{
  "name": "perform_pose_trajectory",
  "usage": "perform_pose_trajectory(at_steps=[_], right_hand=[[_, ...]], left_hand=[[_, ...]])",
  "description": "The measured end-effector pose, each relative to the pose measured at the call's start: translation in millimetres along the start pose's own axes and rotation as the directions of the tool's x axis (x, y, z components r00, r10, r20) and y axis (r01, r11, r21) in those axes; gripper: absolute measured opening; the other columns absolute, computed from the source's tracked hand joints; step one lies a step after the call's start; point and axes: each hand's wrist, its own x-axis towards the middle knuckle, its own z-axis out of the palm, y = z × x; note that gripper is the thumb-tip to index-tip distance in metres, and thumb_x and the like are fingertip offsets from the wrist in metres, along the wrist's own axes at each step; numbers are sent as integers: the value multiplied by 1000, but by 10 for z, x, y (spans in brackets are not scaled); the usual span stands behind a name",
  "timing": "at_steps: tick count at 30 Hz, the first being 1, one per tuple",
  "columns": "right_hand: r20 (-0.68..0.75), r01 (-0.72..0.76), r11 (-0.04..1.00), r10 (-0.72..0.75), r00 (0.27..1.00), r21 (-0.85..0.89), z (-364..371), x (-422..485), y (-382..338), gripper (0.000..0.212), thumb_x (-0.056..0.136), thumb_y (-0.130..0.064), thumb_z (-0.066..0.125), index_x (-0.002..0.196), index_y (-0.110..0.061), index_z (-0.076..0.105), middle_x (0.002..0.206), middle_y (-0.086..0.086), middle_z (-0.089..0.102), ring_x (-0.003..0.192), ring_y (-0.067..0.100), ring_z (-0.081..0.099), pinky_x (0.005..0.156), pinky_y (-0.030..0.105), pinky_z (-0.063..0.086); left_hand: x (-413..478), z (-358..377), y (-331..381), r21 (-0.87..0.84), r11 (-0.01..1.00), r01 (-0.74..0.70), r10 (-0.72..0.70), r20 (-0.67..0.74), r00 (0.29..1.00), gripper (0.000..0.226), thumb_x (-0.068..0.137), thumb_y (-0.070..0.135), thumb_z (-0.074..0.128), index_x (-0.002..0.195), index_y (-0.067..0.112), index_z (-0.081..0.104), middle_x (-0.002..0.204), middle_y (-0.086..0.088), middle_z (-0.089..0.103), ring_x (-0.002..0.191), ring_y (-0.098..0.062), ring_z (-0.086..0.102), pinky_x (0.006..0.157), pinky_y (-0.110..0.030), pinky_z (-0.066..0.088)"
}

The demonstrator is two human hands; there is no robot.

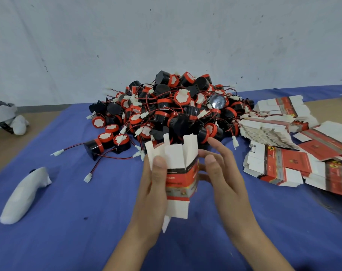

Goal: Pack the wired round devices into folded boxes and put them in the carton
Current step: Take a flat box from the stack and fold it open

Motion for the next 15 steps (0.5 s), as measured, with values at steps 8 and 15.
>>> perform_pose_trajectory(at_steps=[8,15], right_hand=[[205,-322,939,293,934,124,-67,-21,-91,37,68,-67,67,99,-48,75,100,-13,77,94,1,72,72,16,57],[95,-161,979,150,984,125,-56,-17,-65,56,81,-51,69,135,-39,58,118,-9,74,103,8,72,76,17,57]], left_hand=[[24,42,22,-86,996,32,-23,99,995,61,84,73,21,99,50,75,104,8,77,96,-13,74,71,-20,58],[54,80,-45,58,994,-96,99,-55,994,45,95,62,25,104,48,67,97,19,73,92,0,70,69,-9,52]])
